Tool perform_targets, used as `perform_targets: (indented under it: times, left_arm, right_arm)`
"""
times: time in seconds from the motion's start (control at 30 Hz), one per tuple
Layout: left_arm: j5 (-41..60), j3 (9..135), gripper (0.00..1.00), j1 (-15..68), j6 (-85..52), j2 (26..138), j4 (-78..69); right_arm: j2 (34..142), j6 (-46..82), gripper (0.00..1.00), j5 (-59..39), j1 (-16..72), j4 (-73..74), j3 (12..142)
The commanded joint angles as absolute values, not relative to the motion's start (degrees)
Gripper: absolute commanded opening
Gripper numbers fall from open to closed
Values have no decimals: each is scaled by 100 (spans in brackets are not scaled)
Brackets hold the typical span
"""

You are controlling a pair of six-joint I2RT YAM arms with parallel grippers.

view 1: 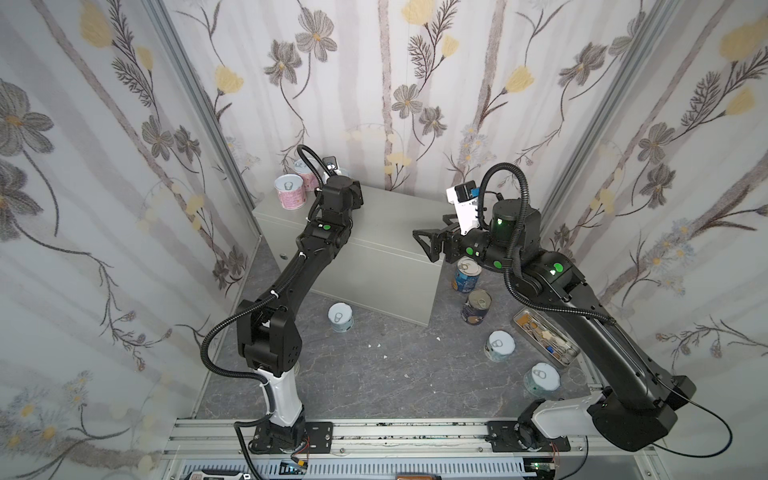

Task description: Place and organize the canned foods onto the counter

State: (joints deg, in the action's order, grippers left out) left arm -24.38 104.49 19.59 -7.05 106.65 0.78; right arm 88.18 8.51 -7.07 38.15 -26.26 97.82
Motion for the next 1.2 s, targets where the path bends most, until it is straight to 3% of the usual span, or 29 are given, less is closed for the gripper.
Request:
perform_targets:
  times: [0.0,0.67,1.17]
  left_arm:
    - [-2343,10526,77,1908,-981,10836,308]
    - [-2386,10521,85,1913,-738,10832,330]
    - [-1910,10740,100,1966,-610,10550,325]
  right_arm:
    - [8894,826,100,-648,3833,-2712,9878]
    - [8980,650,100,-628,3834,-2655,9779]
    - [8856,646,100,-616,3807,-2602,9579]
